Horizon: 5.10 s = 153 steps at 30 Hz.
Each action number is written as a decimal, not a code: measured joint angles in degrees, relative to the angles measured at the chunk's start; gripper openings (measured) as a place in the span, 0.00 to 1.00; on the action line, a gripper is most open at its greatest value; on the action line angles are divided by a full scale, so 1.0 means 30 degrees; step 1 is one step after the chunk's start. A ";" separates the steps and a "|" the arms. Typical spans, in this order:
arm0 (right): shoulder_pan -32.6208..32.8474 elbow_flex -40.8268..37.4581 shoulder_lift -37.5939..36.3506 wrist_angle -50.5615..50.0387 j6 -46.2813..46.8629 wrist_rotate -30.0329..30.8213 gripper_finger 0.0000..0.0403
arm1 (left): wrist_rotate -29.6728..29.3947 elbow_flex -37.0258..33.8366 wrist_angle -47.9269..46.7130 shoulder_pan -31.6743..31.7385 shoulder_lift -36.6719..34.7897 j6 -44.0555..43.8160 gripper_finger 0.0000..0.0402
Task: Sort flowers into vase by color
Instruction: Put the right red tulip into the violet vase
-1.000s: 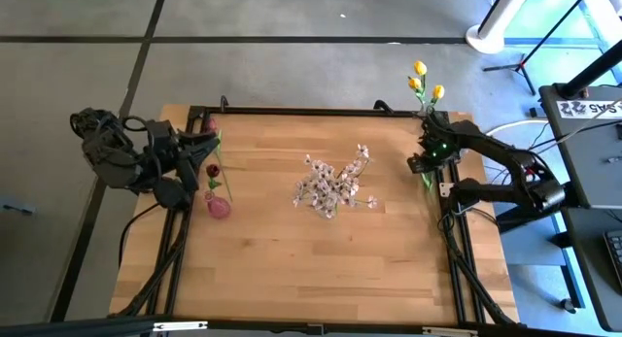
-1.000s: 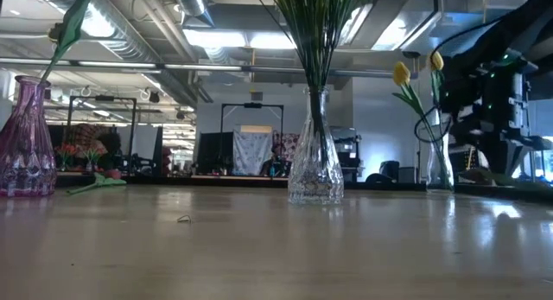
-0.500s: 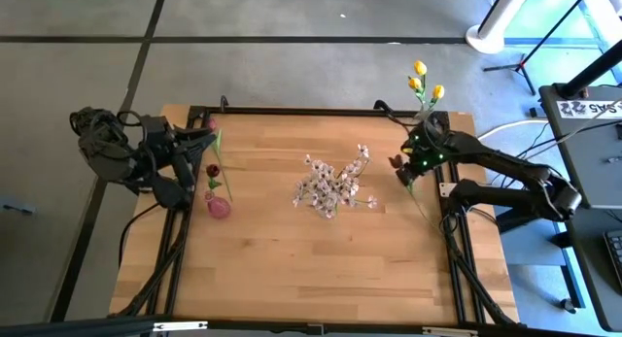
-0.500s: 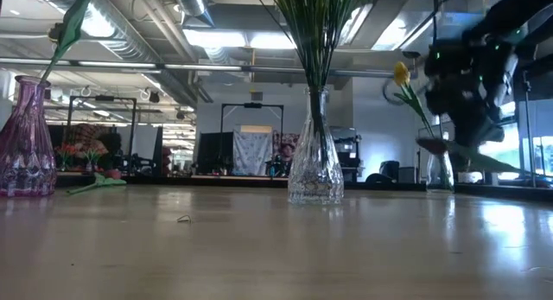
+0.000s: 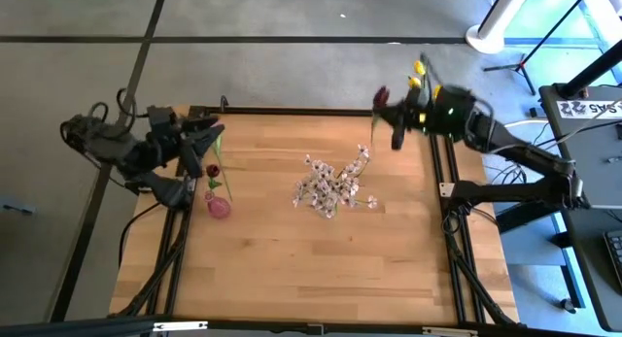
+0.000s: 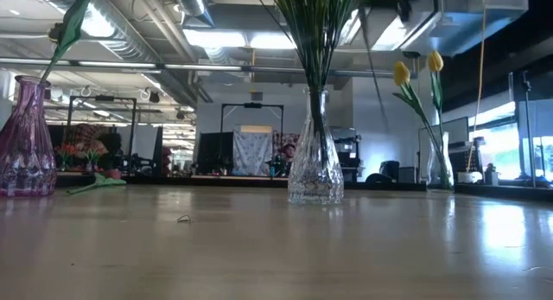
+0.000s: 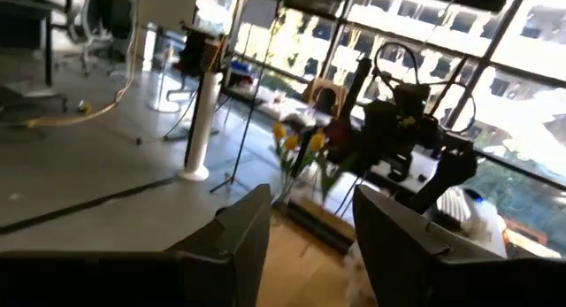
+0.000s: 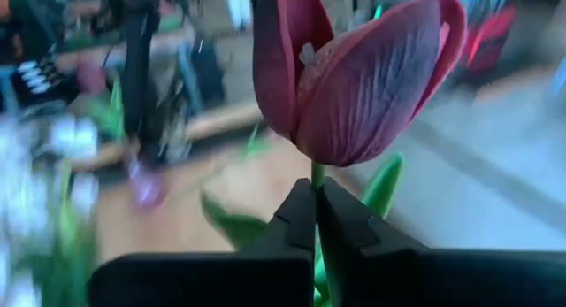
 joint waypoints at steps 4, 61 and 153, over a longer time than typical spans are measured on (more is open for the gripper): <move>0.0022 0.4156 0.2022 0.0703 -0.2453 0.0121 0.00 | 0.3703 0.0000 0.3717 0.2694 0.0612 0.2544 0.45; 0.3029 1.3577 0.8874 0.0188 -1.0136 -0.4248 0.45 | 1.4891 0.3024 0.9229 1.2177 0.7465 0.8661 0.01; 0.2765 0.7883 -0.2583 -0.8505 -0.5788 0.5074 0.47 | 1.3255 -0.3229 -0.8872 0.6911 -0.8205 -0.1976 0.01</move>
